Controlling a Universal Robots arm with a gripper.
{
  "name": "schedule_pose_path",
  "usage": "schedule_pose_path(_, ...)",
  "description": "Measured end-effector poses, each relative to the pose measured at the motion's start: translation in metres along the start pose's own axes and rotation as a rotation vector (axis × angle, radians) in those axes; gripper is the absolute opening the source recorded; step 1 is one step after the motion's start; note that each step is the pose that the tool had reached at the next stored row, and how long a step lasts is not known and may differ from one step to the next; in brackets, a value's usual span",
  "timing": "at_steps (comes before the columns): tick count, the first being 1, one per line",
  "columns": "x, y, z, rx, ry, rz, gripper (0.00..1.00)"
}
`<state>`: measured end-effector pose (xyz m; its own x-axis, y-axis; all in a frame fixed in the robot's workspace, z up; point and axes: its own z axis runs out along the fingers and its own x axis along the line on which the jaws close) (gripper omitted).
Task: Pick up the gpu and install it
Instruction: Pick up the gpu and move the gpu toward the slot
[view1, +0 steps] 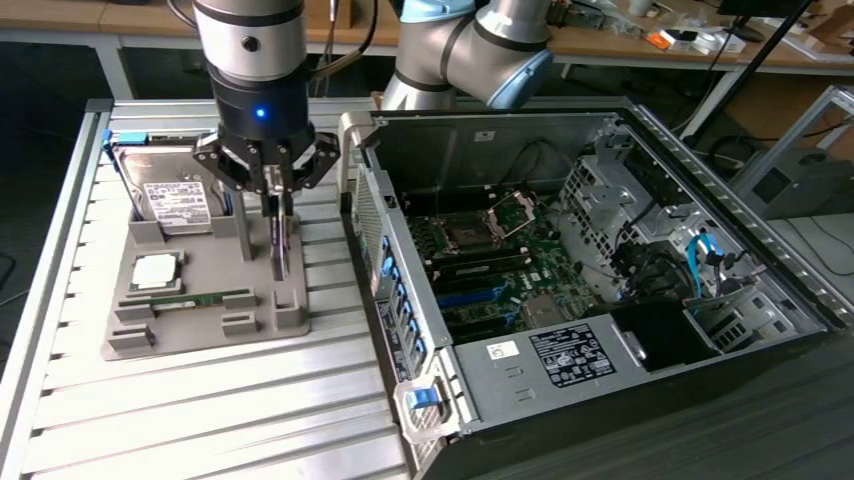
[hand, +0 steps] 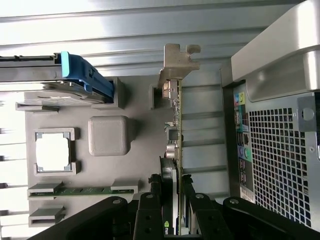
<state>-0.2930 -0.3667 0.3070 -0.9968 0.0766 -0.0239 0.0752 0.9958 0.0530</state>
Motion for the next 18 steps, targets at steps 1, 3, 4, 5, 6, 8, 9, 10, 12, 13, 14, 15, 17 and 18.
schedule_pose_path(1,0.000,0.0000,-0.0004,-0.0006,0.0000,0.000,0.27)
schedule_pose_path(3,0.000,0.0001,-0.0015,-0.0013,0.0002,0.000,0.27)
schedule_pose_path(4,0.000,0.0001,-0.0019,-0.0019,0.0002,0.000,0.27)
schedule_pose_path(5,0.000,0.0001,-0.0023,-0.0024,0.0002,0.000,0.27)
schedule_pose_path(6,0.000,0.0002,-0.0027,-0.0034,0.0003,0.000,0.27)
schedule_pose_path(8,0.000,0.0002,-0.0038,-0.0049,0.0006,0.000,0.27)
schedule_pose_path(9,0.000,0.0003,-0.0044,-0.0057,0.0007,0.000,0.27)
schedule_pose_path(10,0.000,0.0003,-0.0051,-0.0067,0.0007,0.000,0.27)
schedule_pose_path(12,0.000,0.0004,-0.0066,-0.0085,0.0007,0.000,0.27)
schedule_pose_path(13,0.000,0.0004,-0.0073,-0.0091,0.0008,0.000,0.27)
schedule_pose_path(14,0.000,0.0004,-0.0080,-0.0096,0.0008,0.000,0.27)
schedule_pose_path(15,0.000,0.0005,-0.0087,-0.0103,0.0009,0.000,0.27)
schedule_pose_path(17,0.000,0.0006,-0.0105,-0.0120,0.0011,0.000,0.27)
schedule_pose_path(18,0.000,0.0006,-0.0116,-0.0131,0.0011,0.000,0.27)
